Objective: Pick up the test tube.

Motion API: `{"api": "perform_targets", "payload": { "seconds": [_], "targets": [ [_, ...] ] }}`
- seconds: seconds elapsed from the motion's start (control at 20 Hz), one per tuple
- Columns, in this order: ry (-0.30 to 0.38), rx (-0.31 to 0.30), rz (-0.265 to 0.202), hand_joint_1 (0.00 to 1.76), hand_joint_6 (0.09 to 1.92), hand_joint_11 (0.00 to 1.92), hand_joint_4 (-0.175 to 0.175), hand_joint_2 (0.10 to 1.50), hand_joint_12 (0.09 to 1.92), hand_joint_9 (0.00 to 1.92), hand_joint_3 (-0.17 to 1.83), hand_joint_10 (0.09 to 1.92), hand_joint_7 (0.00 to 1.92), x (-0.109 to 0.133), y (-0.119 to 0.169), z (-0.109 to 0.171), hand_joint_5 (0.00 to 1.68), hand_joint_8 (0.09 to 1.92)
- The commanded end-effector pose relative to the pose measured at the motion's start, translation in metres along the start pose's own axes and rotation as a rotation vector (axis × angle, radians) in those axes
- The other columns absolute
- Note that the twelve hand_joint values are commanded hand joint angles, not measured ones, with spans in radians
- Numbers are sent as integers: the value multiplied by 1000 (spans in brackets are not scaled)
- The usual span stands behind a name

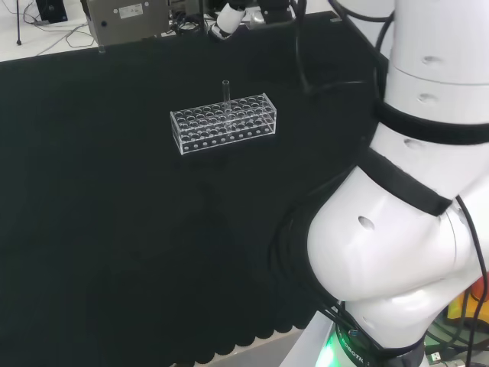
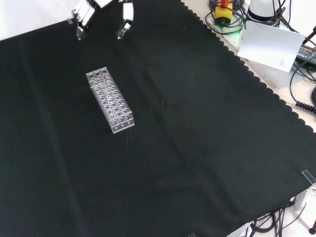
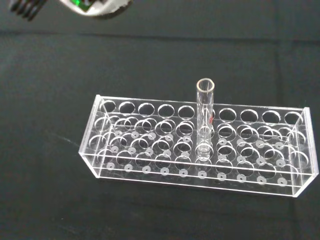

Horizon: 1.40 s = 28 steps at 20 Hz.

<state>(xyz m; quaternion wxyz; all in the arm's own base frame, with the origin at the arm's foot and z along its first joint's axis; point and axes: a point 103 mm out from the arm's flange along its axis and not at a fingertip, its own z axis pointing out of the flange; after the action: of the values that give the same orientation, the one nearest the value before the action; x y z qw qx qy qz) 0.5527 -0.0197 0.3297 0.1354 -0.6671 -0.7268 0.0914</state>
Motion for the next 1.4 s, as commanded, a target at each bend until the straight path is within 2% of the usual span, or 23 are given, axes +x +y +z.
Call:
{"api": "perform_targets", "payload": {
  "seconds": [0.05,0.7,1.2,1.4],
  "targets": [
    [-5,71,6,872,92,226,-95,709,1537,359,646,909,413,-2,40,25,351,872],
    [-67,206,61,900,120,263,-108,703,1518,435,661,888,518,-29,81,73,396,878],
    [-78,274,71,905,139,269,-113,700,1512,445,667,882,559,-40,75,95,419,893],
    [-57,268,74,912,163,273,-119,695,1508,463,674,876,618,-40,70,101,436,902]
  ]
}}
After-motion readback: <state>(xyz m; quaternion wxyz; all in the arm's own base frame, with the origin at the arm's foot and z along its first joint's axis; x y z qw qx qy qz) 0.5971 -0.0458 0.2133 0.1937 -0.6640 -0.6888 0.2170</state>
